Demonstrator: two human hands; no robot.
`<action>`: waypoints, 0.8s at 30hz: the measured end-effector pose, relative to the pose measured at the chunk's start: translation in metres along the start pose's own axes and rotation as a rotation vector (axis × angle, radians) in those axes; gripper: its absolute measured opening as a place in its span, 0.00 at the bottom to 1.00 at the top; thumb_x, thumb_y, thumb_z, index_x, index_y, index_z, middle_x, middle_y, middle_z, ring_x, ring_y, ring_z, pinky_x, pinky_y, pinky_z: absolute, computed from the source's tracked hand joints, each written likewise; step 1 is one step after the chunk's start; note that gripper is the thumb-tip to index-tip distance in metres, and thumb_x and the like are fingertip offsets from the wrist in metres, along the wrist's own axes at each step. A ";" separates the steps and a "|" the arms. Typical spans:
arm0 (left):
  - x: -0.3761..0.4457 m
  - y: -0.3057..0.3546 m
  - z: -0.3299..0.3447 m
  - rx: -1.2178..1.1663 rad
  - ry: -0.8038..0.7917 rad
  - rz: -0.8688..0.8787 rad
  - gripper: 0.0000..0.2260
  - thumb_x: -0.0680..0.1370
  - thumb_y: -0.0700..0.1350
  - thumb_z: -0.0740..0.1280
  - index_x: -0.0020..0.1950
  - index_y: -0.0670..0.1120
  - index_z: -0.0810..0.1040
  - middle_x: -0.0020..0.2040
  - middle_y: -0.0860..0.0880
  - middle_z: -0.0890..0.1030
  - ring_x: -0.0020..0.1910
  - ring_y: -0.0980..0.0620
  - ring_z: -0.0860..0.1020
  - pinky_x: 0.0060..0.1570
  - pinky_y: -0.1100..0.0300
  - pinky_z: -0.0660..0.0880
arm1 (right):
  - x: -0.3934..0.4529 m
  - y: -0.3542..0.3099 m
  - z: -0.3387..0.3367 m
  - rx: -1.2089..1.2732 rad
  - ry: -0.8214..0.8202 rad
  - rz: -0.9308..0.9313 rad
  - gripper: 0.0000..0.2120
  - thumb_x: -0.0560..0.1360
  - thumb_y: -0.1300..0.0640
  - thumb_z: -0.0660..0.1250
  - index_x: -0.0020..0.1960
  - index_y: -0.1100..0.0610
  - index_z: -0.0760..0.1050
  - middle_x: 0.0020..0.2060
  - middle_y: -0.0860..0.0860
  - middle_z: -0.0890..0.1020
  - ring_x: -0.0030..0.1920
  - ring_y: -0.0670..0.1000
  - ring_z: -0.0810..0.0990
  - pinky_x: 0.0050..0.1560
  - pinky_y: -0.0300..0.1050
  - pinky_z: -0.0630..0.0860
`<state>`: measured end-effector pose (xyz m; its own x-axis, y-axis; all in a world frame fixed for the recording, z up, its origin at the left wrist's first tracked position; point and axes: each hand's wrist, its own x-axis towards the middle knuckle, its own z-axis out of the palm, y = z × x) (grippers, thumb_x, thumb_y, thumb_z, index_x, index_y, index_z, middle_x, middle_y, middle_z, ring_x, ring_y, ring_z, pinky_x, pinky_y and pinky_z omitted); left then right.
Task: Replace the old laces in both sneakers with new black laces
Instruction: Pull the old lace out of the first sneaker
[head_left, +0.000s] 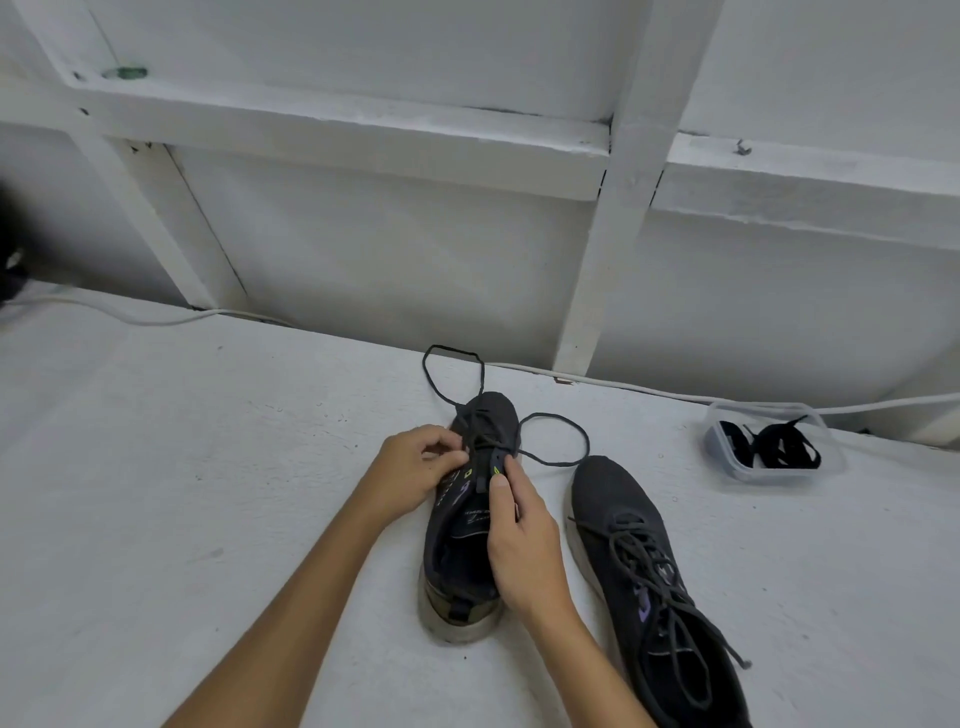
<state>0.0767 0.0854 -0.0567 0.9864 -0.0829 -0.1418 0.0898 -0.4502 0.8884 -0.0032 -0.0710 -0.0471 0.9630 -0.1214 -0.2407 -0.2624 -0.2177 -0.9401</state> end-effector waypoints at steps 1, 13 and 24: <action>0.002 0.001 0.002 -0.019 0.055 -0.011 0.04 0.80 0.44 0.69 0.53 0.46 0.81 0.48 0.50 0.85 0.44 0.62 0.82 0.46 0.70 0.76 | 0.000 0.000 0.000 0.001 0.001 0.002 0.24 0.84 0.45 0.58 0.79 0.47 0.65 0.75 0.39 0.69 0.74 0.37 0.64 0.74 0.35 0.59; -0.005 0.001 0.003 -0.057 0.030 -0.019 0.06 0.76 0.46 0.74 0.52 0.51 0.84 0.48 0.56 0.85 0.47 0.64 0.81 0.49 0.71 0.76 | 0.000 0.000 0.000 0.019 0.003 -0.008 0.23 0.84 0.45 0.58 0.78 0.46 0.67 0.75 0.39 0.69 0.75 0.38 0.65 0.74 0.36 0.60; -0.006 0.001 0.009 -0.072 0.003 -0.014 0.10 0.79 0.48 0.71 0.59 0.53 0.79 0.52 0.57 0.82 0.49 0.63 0.80 0.50 0.70 0.76 | 0.000 0.001 -0.001 0.021 -0.007 -0.002 0.24 0.84 0.45 0.58 0.78 0.46 0.66 0.75 0.38 0.69 0.74 0.38 0.65 0.72 0.35 0.60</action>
<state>0.0702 0.0774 -0.0585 0.9854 -0.0739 -0.1532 0.1133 -0.3865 0.9153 -0.0038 -0.0723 -0.0473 0.9638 -0.1145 -0.2407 -0.2596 -0.1977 -0.9453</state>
